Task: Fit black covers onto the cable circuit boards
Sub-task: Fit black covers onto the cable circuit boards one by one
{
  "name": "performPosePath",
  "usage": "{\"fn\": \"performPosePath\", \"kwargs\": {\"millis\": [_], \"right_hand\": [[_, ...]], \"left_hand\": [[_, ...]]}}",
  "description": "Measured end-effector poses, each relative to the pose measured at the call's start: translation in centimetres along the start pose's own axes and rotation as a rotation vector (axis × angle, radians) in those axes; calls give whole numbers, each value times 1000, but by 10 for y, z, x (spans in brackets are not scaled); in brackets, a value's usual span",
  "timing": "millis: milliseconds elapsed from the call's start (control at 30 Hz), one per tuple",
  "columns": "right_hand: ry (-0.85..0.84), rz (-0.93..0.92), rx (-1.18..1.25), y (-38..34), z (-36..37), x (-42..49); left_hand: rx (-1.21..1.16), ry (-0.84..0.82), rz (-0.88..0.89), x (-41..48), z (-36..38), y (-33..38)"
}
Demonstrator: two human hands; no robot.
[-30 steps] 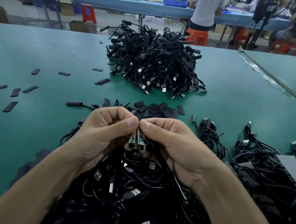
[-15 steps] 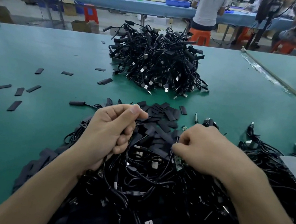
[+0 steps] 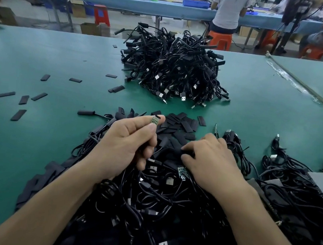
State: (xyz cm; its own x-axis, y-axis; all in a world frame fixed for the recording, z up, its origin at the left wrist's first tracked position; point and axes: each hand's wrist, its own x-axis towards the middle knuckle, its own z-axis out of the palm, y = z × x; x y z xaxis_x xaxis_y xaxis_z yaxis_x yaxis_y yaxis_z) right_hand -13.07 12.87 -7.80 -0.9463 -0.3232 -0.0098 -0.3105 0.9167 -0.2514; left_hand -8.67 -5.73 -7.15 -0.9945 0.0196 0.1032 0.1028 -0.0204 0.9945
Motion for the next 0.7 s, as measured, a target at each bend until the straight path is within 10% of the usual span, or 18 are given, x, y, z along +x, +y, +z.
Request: {"fn": "performPosePath", "kwargs": {"millis": [233,500,700], "right_hand": [[181,-112,199,3,1,1],[112,-245,1069,1,-15,2],[112,-281,1133,-1,-19,-2]], "left_hand": [[-17,61,11,-1,1,0],[40,96,24,-2,4,-1],[56,75,24,-3,4,0]]}}
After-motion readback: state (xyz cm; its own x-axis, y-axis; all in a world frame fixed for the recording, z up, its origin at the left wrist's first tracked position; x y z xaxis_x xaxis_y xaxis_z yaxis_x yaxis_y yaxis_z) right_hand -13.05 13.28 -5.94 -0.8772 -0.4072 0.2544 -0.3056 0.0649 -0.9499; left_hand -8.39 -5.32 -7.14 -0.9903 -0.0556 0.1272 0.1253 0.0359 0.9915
